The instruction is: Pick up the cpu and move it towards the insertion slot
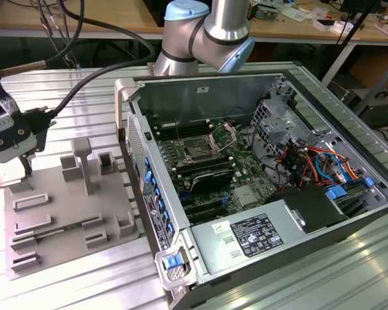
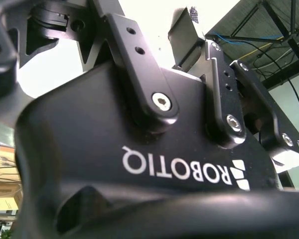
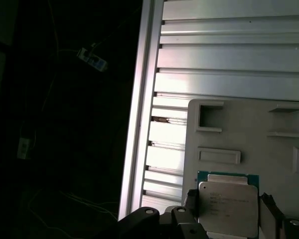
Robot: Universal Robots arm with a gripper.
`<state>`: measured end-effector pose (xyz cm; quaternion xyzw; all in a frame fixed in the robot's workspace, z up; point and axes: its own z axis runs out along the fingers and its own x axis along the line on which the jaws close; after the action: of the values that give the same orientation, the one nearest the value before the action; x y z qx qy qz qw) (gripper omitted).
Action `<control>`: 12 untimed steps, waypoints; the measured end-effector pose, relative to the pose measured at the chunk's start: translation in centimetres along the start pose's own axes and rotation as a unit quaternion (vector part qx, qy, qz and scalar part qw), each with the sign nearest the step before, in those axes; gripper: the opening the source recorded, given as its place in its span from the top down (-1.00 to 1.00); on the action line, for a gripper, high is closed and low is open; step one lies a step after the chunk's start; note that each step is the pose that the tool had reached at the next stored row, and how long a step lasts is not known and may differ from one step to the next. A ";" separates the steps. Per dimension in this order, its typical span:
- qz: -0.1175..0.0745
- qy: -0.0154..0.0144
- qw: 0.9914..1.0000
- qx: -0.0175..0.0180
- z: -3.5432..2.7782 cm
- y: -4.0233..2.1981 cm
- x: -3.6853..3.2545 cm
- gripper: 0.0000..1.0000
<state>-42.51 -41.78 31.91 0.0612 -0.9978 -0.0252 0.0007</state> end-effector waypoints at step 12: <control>0.000 0.000 1.000 0.000 -0.65 0.03 0.00 -0.09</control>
<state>-42.51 -41.78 32.56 0.0612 -0.9978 -0.0252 0.0007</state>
